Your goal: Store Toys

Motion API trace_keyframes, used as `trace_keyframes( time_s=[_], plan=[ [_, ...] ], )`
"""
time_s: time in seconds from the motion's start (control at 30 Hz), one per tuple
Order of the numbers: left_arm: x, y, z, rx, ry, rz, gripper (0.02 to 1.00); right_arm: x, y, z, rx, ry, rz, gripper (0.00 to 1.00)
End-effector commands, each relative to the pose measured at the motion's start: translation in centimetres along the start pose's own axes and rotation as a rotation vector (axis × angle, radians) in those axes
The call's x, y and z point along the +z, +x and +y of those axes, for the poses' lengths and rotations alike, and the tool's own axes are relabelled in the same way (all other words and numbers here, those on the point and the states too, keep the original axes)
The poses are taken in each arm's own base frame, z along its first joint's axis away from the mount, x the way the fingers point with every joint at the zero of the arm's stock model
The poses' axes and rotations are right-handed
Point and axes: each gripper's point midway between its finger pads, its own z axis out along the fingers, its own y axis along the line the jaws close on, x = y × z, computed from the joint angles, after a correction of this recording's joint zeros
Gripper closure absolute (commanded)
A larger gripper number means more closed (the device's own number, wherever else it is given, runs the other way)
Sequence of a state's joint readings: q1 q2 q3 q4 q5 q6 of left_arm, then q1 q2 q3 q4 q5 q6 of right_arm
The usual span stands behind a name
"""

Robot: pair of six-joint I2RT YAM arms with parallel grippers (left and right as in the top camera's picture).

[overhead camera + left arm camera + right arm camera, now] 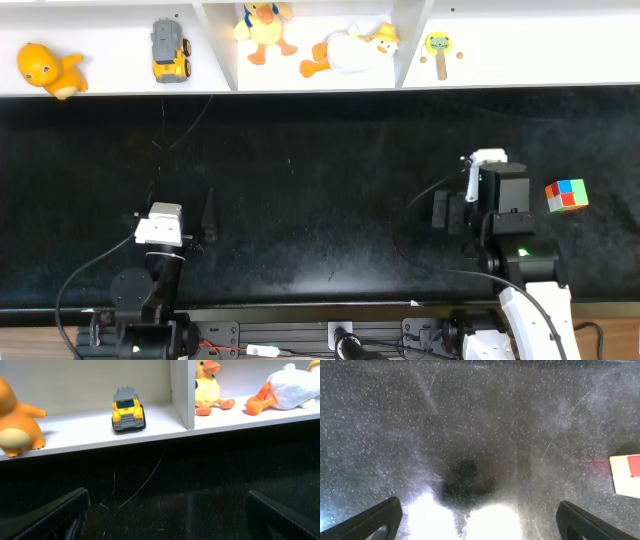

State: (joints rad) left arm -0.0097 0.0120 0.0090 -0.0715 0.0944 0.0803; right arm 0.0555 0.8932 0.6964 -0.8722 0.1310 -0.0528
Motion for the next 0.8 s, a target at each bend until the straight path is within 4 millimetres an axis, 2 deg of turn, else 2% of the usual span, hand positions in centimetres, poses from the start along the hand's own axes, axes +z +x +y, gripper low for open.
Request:
trace_keyframes(
  time_s=[0.03, 0.13, 0.17, 0.2, 0.37, 0.5, 0.53, 0.63, 0.8],
  plan=[
    [0.0, -0.1, -0.3, -0.008, 0.015, -0.005, 0.023, 0.1, 0.1, 0.2, 0.004, -0.009, -0.007, 0.005],
    [0.0, 0.0, -0.3, -0.008, 0.015, -0.004, 0.023, -0.3, -1.2, 0.2, 0.005, -0.014, -0.075, 0.005],
    [0.0, -0.1, -0.3, -0.008, 0.015, -0.005, 0.023, -0.8, -2.2, -0.1, 0.01, -0.004, -0.126, 0.005],
    [0.0, 0.0, -0.3, -0.008, 0.015, -0.004, 0.02, -0.8, -2.2, -0.2, 0.008, -0.004, -0.127, 0.005],
    [0.0, 0.0, -0.3, -0.008, 0.015, -0.004, 0.02, -0.4, -0.7, -2.6, -0.127, 0.061, -0.053, 0.003],
    [0.0, -0.1, -0.3, -0.008, 0.015, -0.005, 0.02, -0.4, 0.2, -6.2, -0.144, 0.142, -0.01, 0.003],
    [0.0, -0.1, -0.3, -0.008, 0.015, -0.005, 0.02, -0.3, 1.0, -7.9, -0.161, 0.166, 0.023, 0.003],
    [0.0, 0.0, -0.3, -0.008, 0.015, -0.004, 0.023, 0.6, 3.3, -11.3, -0.13, 0.163, 0.109, 0.003],
    [0.0, -0.1, -0.3, -0.008, 0.015, -0.005, 0.02, 1.5, 4.7, -13.7, -0.044, 0.119, 0.153, 0.003]
  ],
)
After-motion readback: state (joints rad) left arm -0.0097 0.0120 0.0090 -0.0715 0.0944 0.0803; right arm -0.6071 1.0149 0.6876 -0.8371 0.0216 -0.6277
